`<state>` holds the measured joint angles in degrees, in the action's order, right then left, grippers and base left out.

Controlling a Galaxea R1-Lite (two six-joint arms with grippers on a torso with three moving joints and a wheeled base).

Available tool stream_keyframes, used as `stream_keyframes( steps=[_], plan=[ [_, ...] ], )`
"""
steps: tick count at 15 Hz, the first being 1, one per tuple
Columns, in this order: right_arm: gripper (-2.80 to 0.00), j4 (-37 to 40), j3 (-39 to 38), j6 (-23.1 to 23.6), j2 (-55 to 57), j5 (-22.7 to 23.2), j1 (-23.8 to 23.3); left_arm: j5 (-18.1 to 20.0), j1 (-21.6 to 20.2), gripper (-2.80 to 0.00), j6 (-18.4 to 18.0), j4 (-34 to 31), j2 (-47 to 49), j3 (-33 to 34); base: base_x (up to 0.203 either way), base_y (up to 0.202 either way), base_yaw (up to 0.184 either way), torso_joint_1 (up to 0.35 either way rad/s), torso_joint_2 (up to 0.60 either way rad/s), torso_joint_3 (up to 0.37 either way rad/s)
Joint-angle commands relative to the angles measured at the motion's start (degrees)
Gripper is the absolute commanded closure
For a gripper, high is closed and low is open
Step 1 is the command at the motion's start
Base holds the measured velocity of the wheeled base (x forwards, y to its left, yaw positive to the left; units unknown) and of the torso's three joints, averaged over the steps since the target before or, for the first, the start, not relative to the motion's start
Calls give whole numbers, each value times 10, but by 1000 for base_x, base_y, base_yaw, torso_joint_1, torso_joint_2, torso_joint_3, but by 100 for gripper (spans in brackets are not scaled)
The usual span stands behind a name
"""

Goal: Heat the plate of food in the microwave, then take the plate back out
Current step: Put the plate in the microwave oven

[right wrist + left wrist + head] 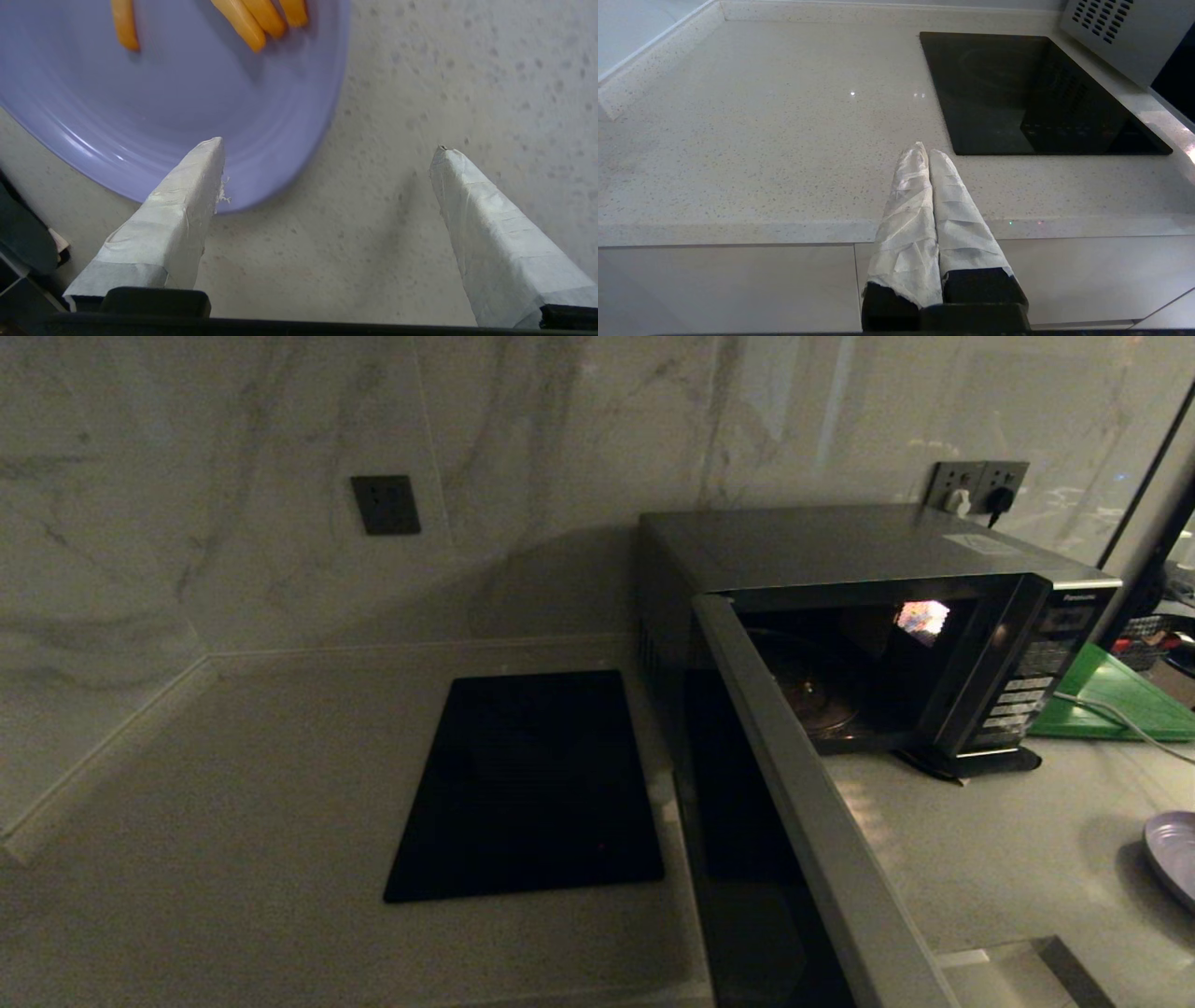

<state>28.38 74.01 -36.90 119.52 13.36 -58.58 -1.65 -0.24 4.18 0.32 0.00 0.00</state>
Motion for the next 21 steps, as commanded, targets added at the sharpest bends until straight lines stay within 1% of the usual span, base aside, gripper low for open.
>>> stream_keyframes(
  steps=[1,4,7,14,16,19,21],
  plan=[
    [-280,1,13,-2,9,2,0,0,0,0,0,0,1,0,0,0,0,0,0,0],
    [-280,-43,13,-5,18,4,0,0,0,0,0,0,1,0,0,0,0,0,0,0],
    [-280,-60,15,-5,29,8,1,0,0,0,0,0,1,0,0,0,0,0,0,0],
    [-280,-58,17,-5,39,6,12,0,0,0,0,0,1,0,0,0,0,0,0,0],
    [-280,-57,19,-11,37,1,13,0,0,0,0,0,1,0,0,0,0,0,0,0],
    [-280,-55,22,-16,21,-38,16,0,0,0,0,0,1,0,0,0,0,0,0,0],
    [-280,-46,22,-16,3,-42,20,0,0,0,0,0,1,0,0,0,0,0,0,0]
  ],
)
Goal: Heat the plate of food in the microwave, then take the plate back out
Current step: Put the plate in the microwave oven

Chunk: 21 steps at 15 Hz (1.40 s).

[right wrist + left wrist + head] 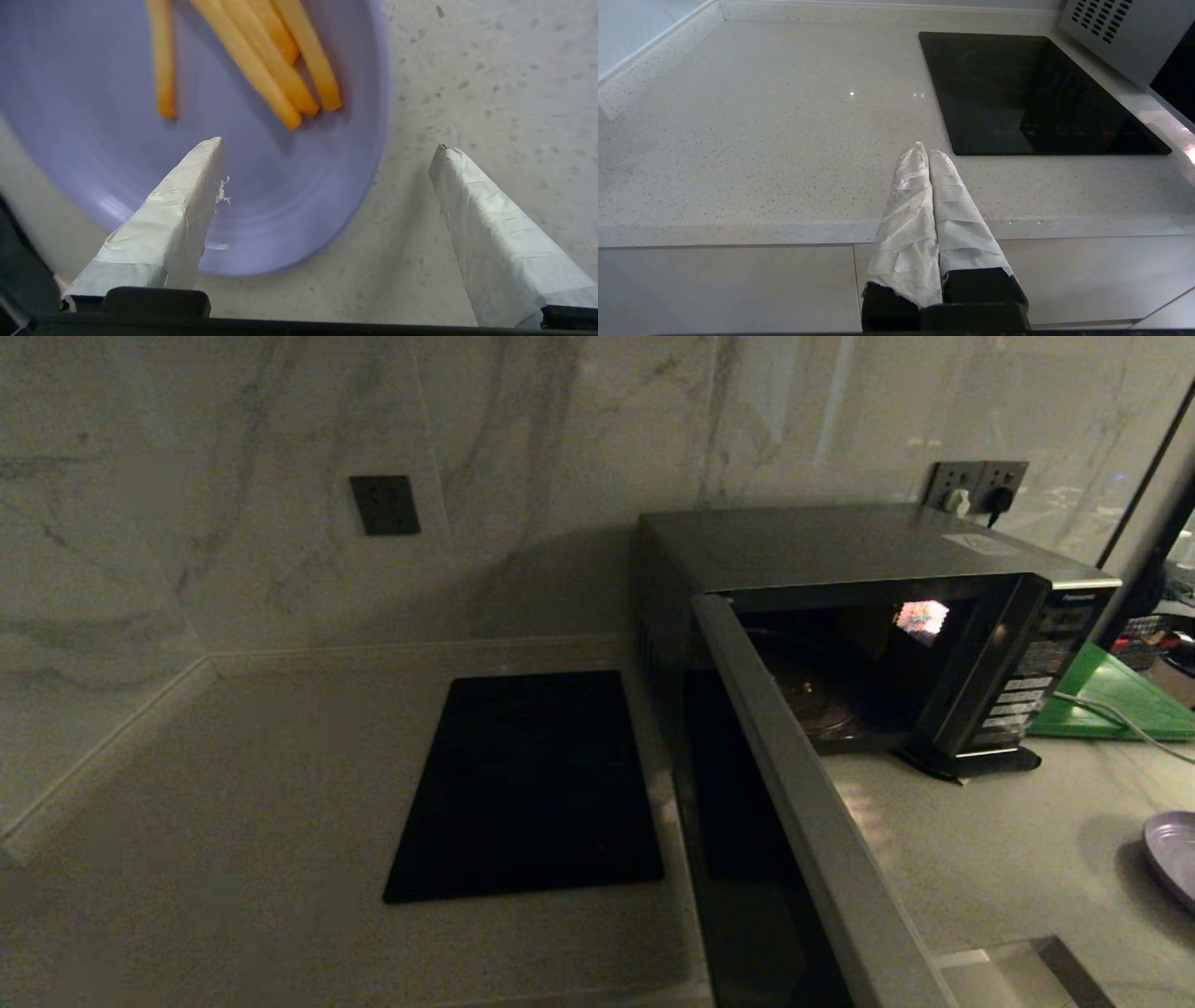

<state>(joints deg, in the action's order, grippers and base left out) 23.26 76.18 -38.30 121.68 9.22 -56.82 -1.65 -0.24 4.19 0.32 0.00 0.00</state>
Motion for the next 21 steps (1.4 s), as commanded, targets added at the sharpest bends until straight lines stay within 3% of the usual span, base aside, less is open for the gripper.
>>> stream_keyframes(
  steps=[1,10,21],
  plan=[
    [-280,15,0,-2,-29,-1,5,0,0,0,0,0,1,0,0,0,0,0,0,0],
    [-280,38,11,-39,-46,-110,45,0,0,0,0,0,1,0,0,0,0,0,0,0],
    [-280,81,36,-55,-8,-119,54,0,0,0,0,0,1,0,0,0,0,0,0,0]
  ],
)
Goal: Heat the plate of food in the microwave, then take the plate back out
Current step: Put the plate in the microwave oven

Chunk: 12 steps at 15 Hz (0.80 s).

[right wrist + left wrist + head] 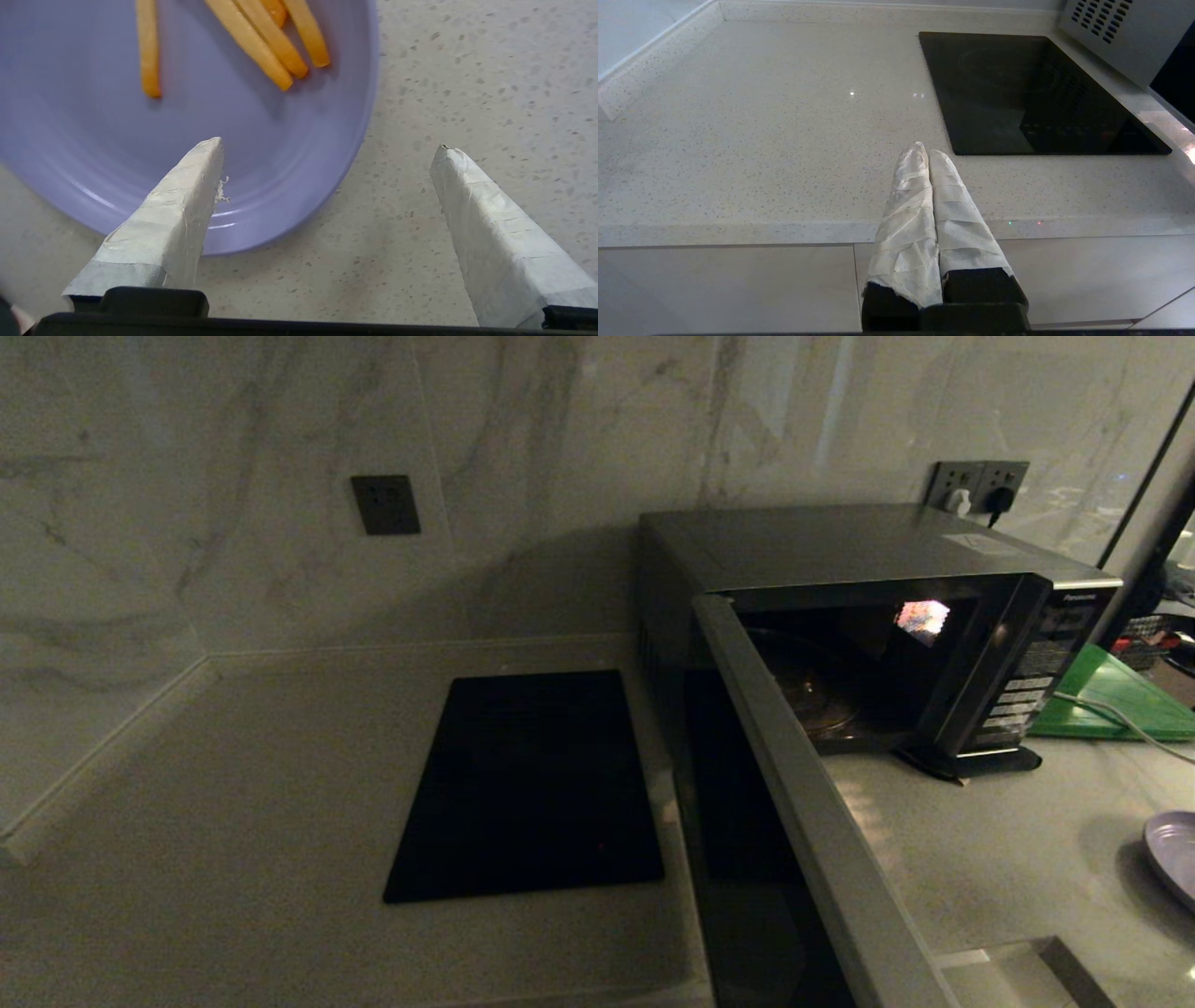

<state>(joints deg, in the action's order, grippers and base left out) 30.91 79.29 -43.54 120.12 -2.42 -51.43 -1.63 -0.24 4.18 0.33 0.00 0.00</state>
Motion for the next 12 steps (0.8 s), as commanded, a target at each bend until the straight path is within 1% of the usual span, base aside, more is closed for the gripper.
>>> stream_keyframes(
  steps=[1,7,12],
  plan=[
    [-280,5,5,-3,11,-9,0,0,0,0,0,0,1,0,0,0,0,0,0,0],
    [-280,5,15,-9,35,-43,5,0,0,0,0,0,1,0,0,0,0,0,0,0],
    [-280,5,18,-12,41,-47,10,0,0,0,0,0,1,0,0,0,0,0,0,0]
  ],
)
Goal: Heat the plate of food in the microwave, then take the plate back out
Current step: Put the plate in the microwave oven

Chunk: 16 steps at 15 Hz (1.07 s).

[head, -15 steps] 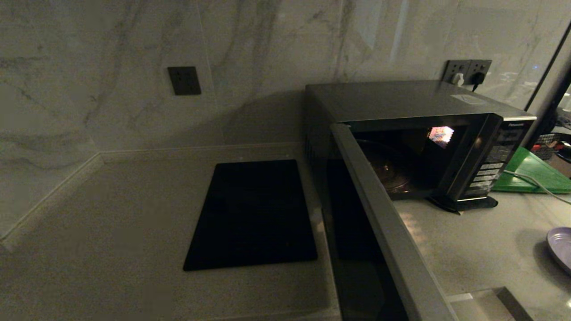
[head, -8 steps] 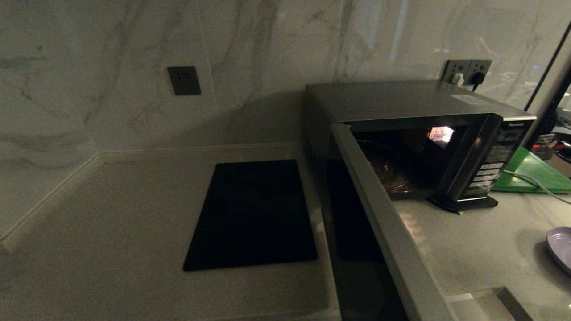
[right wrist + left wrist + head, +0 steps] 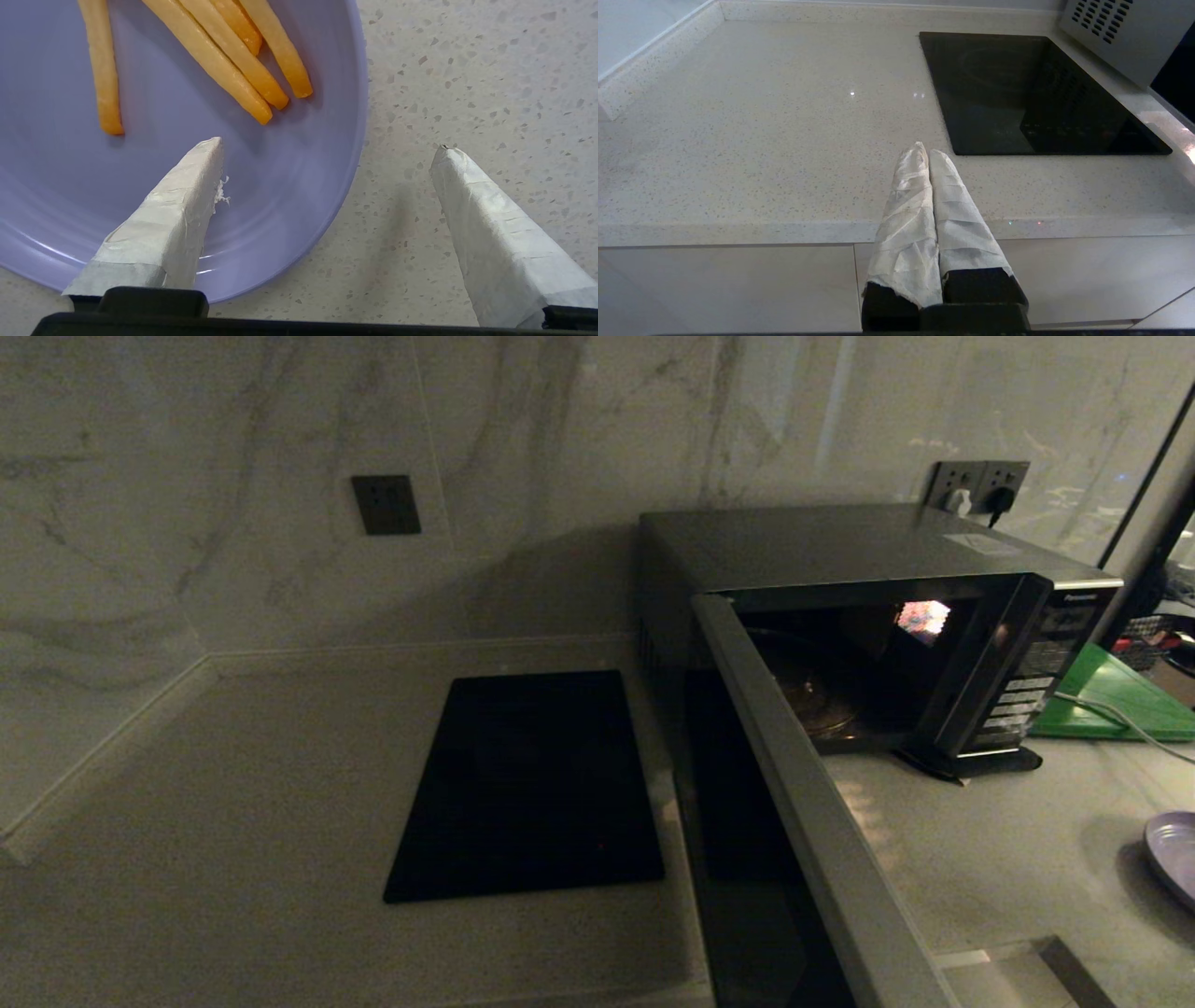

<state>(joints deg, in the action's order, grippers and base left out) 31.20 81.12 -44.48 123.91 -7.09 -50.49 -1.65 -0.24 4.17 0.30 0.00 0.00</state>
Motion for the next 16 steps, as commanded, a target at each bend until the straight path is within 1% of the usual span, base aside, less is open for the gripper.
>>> stream_keyframes(
  steps=[1,8,11,16],
  plan=[
    [-280,2,0,-3,4,0,1,0,0,0,1,0,1,0,0,0,0,0,0,0],
    [-280,2,0,-2,12,-2,5,0,0,0,1,0,1,0,0,0,0,0,0,0],
    [-280,1,3,-1,18,-21,7,0,0,0,1,0,1,0,0,0,0,0,0,0],
    [-280,1,6,-1,28,-23,7,0,0,0,1,0,1,0,0,0,0,0,0,0]
  ],
)
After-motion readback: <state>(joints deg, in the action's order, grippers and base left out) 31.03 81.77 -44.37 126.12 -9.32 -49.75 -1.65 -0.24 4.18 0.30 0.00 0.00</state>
